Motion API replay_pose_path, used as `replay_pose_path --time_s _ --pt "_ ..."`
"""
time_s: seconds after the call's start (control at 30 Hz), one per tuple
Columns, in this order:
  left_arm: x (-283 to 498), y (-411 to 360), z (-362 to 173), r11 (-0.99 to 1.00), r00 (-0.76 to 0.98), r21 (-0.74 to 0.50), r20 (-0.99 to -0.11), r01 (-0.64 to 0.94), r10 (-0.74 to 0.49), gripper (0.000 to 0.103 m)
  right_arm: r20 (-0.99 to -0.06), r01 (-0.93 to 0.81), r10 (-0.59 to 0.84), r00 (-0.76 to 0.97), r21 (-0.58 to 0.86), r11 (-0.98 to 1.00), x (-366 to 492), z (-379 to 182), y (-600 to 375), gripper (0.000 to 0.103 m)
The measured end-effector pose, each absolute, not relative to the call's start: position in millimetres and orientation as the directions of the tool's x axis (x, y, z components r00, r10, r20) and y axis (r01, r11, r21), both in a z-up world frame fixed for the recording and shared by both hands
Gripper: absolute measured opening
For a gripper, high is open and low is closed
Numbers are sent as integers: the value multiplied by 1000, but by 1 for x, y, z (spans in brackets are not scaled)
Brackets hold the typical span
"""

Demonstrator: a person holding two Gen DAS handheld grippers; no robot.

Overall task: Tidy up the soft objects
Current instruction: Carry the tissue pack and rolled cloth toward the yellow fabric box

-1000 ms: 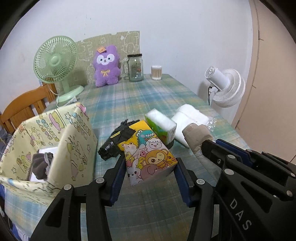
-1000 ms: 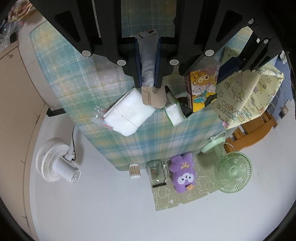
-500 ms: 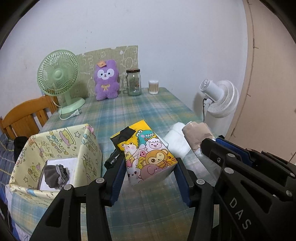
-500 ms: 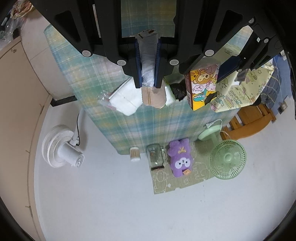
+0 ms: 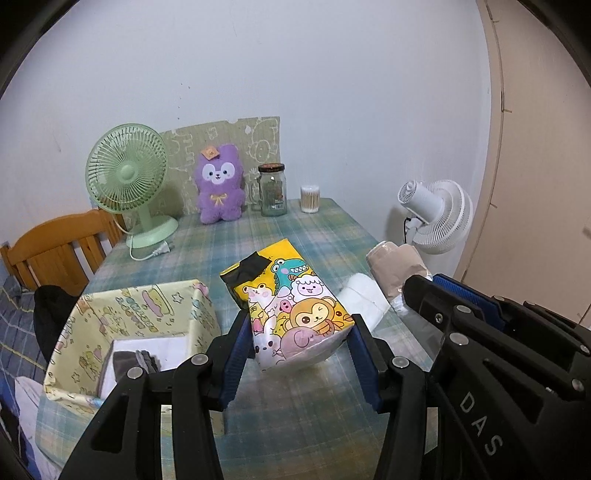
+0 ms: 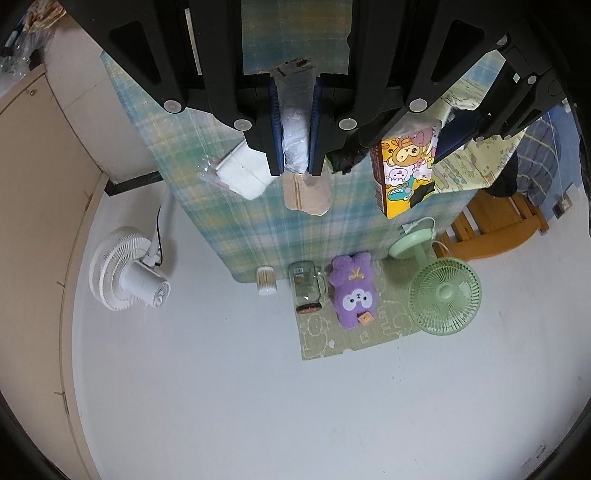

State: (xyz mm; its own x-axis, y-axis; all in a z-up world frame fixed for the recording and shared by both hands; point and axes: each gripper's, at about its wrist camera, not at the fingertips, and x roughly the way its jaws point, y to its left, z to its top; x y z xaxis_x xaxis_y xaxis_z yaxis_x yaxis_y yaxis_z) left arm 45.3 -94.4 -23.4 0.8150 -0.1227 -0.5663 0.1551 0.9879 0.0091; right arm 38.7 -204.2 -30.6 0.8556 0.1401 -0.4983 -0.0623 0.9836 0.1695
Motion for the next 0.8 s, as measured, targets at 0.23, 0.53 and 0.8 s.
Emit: replay_pose_path --time_s 0.23,0.53,0.8 --pt "45 -80 -15 988 825 24 -555 150 -112 54 -485 -77 153 861 173 982 36 -23 -188 17" --pt "50 -56 -12 988 822 12 -556 152 -120 54 -482 -93 163 861 166 982 46 -17 -164 17" --pt "58 -30 -11 992 831 5 -547 123 -100 54 -482 -124 187 856 159 979 57 -16 -138 17"
